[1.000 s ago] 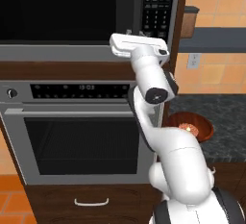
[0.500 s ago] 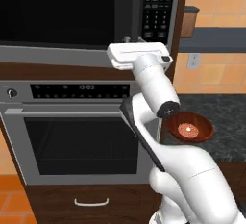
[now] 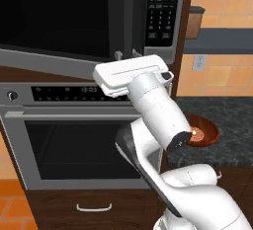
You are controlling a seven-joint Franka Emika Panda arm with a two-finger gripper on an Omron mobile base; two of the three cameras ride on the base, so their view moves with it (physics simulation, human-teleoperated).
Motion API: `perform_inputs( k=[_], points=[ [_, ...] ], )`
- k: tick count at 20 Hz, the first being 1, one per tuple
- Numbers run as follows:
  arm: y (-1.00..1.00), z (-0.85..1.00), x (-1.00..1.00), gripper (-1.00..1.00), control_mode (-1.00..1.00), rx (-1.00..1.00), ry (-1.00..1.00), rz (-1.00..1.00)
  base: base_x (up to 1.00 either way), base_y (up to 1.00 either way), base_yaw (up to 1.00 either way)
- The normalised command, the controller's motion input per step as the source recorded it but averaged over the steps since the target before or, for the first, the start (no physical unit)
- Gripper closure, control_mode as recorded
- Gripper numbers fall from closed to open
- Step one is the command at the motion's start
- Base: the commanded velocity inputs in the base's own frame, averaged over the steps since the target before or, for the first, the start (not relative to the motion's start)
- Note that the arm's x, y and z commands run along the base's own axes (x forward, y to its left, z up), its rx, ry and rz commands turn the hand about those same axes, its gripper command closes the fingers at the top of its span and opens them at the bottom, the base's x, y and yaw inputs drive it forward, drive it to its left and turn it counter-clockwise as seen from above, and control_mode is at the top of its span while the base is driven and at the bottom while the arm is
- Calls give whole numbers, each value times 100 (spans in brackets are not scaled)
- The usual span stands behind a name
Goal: Open the microwave, place the bowl with waffle inside the microwave, then close the microwave door and turn it on.
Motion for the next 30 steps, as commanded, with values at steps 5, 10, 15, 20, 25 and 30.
perform_inputs(
  k=[5, 10, 15, 20, 25, 30],
  points=[
    [74, -17, -63, -100, -100, -3, 7, 9, 0, 0, 0],
    [-30, -1, -84, -100, -100, 13, -2, 0, 0, 0, 0],
    [-79, 33, -90, -100, -100, 36, 0, 0, 0, 0, 0],
    [-94, 12, 1, -100, -100, 39, 14, 20, 0, 0, 0],
    [-61, -27, 67, -100, -100, 38, 20, 37, 0, 0, 0],
    [-4, -45, 36, -100, -100, 21, 21, 32, 0, 0, 0]
  ],
)
